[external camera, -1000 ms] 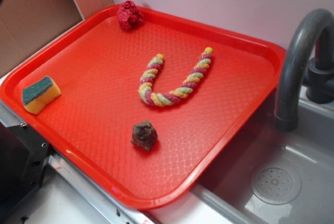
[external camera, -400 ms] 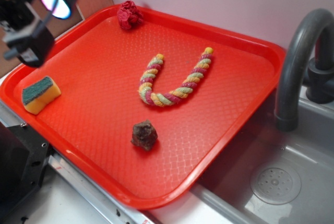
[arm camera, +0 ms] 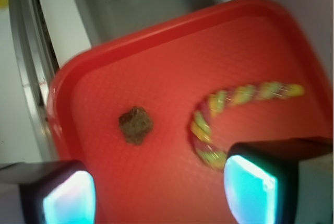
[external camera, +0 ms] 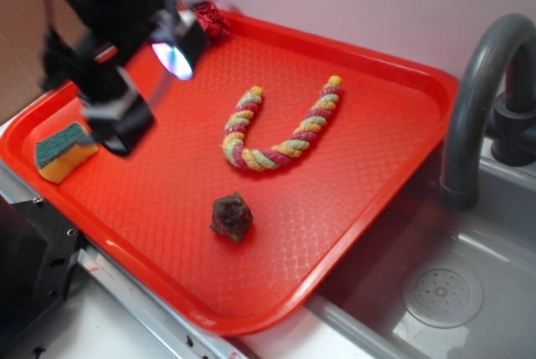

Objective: Grab the rock.

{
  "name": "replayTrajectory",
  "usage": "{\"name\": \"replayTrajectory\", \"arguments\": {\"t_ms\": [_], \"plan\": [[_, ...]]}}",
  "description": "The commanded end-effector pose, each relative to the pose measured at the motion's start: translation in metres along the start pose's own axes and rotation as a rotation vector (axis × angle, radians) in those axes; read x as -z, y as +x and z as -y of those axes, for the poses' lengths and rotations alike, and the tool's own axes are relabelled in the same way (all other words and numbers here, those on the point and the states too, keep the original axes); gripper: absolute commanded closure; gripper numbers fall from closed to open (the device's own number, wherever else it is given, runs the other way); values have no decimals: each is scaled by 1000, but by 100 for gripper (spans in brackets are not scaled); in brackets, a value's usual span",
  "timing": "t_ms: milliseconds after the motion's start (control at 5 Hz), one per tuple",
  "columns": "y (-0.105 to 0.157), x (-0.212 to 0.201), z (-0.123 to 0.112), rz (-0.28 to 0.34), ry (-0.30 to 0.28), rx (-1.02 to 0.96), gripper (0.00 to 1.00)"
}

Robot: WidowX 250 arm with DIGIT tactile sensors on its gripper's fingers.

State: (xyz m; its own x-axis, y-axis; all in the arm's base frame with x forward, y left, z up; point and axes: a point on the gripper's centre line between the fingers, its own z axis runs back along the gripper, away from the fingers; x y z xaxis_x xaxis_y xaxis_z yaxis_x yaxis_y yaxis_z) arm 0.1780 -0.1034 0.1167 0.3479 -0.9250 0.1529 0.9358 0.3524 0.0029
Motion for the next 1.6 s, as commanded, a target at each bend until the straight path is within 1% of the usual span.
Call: {"name": "replayTrajectory", "arguments": {"t_ms": [0,400,600,800,1000,1400], "plan": [[16,41,10,-86,23,141,0],[14,70,22,-153,-2,191,0],[9,79,24,-191,2,168,0],[8,89,22,-204,-5,165,0],[10,97,22,-246,-4,165,100],[11,101,23,-243,8,148,100]]}}
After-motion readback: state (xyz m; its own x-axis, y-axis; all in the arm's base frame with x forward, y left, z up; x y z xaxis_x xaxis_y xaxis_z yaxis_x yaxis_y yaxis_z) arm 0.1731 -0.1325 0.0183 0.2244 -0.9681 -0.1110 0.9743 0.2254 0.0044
